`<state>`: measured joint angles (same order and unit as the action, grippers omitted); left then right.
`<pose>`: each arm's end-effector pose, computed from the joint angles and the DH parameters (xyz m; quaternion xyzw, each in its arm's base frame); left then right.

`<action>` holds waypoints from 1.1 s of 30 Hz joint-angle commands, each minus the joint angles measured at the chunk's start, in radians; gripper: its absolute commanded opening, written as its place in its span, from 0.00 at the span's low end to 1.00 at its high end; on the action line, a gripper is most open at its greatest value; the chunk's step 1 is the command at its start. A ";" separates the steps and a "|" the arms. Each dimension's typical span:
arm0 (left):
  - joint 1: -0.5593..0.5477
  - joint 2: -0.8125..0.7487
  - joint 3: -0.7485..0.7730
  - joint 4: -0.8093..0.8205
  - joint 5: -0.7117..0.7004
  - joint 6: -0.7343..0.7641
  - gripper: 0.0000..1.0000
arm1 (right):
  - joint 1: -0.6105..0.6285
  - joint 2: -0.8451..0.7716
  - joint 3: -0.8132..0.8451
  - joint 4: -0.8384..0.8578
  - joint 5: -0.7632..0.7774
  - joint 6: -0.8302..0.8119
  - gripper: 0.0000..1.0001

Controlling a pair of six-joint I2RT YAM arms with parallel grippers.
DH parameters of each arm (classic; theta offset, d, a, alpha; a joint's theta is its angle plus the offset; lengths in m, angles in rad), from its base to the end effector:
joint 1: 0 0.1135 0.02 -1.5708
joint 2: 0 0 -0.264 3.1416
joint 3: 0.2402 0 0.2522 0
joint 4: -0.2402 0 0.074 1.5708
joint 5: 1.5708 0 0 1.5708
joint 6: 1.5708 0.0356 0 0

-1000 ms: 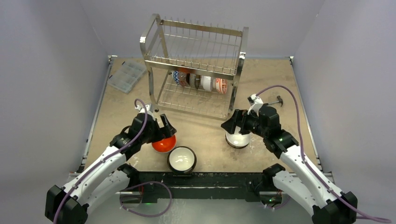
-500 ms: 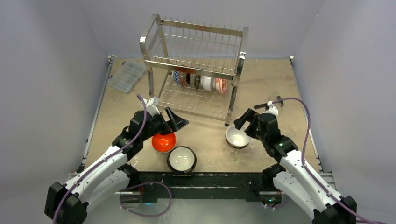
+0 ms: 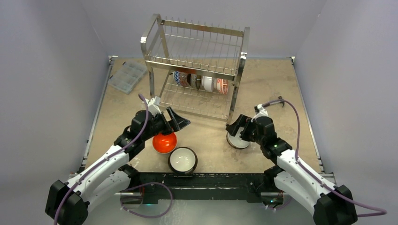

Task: Load the bowls into the dish rack
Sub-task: Move the bowl to the center of the board.

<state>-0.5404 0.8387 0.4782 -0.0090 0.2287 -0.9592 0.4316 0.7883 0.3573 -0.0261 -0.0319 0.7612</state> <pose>0.1633 -0.1074 0.2403 -0.1073 0.8151 -0.4515 0.3468 0.1629 0.0763 0.2045 0.1309 0.8387 0.3080 0.4296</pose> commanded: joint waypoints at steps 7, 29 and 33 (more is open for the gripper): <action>-0.004 0.020 0.027 0.040 0.010 -0.002 0.92 | 0.002 0.233 0.026 0.249 -0.432 -0.240 0.97; -0.027 0.144 0.041 0.147 0.070 -0.018 0.91 | 0.234 0.289 0.040 0.592 -0.640 -0.024 0.97; -0.047 0.186 0.047 0.154 0.077 -0.017 0.89 | 0.234 0.215 0.105 0.447 -0.525 -0.088 0.98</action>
<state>-0.5682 0.9958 0.4808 0.0895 0.2806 -0.9691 0.6666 1.0779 0.3725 0.4683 -0.6376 0.7033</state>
